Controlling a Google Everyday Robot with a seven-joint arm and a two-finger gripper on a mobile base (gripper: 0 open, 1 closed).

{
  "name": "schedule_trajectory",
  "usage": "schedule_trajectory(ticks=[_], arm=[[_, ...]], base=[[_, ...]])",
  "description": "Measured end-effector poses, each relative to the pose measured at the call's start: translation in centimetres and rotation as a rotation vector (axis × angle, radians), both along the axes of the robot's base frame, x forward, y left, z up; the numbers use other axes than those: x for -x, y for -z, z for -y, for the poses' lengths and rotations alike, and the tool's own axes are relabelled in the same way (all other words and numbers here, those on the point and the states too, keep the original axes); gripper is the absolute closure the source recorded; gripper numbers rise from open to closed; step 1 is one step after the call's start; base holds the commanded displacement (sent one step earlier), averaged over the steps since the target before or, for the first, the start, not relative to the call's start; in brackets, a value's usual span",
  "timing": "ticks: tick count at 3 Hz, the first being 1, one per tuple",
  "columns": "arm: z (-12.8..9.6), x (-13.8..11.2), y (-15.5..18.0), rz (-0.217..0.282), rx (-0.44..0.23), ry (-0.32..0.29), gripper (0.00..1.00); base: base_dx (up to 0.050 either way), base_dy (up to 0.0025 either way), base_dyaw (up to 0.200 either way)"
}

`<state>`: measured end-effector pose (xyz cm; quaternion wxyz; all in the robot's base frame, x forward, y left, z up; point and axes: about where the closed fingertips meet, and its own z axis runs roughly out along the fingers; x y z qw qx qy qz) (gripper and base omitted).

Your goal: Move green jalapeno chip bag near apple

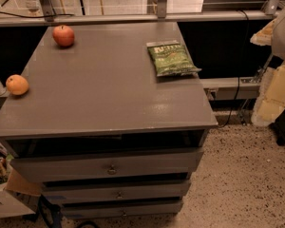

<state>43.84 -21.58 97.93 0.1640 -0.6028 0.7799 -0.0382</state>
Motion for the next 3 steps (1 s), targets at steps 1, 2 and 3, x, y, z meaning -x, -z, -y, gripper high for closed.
schedule_trajectory(ticks=[1, 2, 3], arm=[[0.0, 0.0, 0.0, 0.000, 0.000, 0.000, 0.00], [0.0, 0.0, 0.0, 0.000, 0.000, 0.000, 0.00], [-1.0, -1.6, 1.5, 0.024, -0.052, 0.016, 0.00]], base=[[0.100, 0.00000, 0.000], [0.000, 0.00000, 0.000], [0.000, 0.00000, 0.000]])
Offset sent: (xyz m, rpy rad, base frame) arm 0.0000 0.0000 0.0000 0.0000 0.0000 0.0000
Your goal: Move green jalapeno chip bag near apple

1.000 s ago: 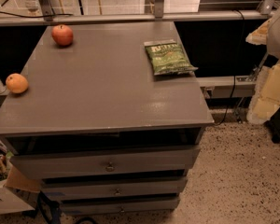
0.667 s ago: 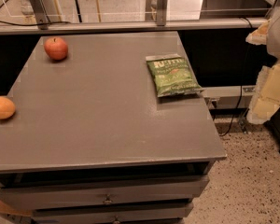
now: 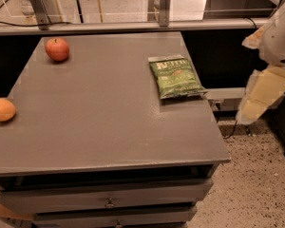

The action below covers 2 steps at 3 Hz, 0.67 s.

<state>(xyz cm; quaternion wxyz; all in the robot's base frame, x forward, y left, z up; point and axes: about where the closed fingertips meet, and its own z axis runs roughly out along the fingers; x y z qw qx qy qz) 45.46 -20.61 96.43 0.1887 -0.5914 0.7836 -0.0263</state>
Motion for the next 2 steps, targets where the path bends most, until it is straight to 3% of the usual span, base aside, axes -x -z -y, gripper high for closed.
schedule_trajectory(ticks=[1, 2], arm=[[-3.3, -3.7, 4.7, 0.016, -0.126, 0.026, 0.00], [-6.1, -7.3, 7.6, 0.051, -0.204, 0.041, 0.00]], base=[[0.000, 0.00000, 0.000], [0.000, 0.00000, 0.000]])
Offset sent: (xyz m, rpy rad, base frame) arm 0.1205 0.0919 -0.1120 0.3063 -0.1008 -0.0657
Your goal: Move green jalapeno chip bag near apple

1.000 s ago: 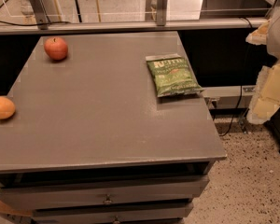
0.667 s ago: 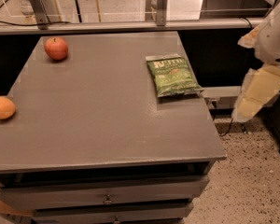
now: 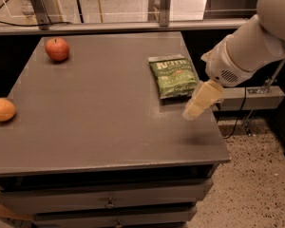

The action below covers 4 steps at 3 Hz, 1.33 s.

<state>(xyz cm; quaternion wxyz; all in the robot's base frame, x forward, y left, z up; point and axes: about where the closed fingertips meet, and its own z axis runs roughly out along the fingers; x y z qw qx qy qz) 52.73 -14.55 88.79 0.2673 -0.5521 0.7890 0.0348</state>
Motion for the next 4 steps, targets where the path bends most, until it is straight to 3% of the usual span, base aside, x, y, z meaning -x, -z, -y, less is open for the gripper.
schedule_trajectory(ticks=[2, 4], arm=[[-1.8, -5.5, 3.8, 0.008, -0.046, 0.063, 0.00], [-2.6, -7.5, 4.1, 0.009, -0.059, 0.078, 0.41]], base=[[0.000, 0.00000, 0.000], [0.000, 0.00000, 0.000]])
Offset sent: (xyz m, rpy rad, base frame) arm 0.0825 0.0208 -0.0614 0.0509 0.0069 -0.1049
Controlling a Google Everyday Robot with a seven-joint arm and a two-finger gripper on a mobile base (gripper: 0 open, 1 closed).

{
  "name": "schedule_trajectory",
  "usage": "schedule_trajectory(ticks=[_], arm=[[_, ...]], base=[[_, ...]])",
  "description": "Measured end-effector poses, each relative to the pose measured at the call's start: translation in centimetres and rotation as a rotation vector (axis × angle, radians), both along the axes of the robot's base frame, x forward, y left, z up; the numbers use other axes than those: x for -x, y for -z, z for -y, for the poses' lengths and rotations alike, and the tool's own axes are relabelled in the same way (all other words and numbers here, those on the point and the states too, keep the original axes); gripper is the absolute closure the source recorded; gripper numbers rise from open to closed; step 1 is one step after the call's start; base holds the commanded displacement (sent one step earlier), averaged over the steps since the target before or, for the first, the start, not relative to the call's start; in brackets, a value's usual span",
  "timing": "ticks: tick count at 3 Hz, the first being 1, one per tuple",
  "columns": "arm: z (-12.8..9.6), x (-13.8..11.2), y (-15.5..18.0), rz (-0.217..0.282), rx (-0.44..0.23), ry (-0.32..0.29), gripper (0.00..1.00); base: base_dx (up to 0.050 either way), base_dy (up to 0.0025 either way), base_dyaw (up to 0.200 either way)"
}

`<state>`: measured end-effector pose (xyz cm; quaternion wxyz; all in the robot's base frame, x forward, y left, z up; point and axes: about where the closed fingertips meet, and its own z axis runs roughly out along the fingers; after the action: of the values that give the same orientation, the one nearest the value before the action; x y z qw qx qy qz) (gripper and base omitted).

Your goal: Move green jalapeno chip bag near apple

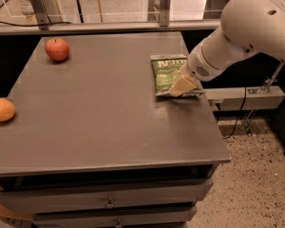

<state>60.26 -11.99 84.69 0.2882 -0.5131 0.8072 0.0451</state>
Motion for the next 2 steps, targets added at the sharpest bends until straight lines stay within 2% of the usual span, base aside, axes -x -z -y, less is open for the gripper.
schedule_trajectory(ticks=[2], arm=[[-0.44, -0.28, -1.41, 0.008, -0.005, -0.003, 0.87]], base=[[0.000, 0.00000, 0.000]])
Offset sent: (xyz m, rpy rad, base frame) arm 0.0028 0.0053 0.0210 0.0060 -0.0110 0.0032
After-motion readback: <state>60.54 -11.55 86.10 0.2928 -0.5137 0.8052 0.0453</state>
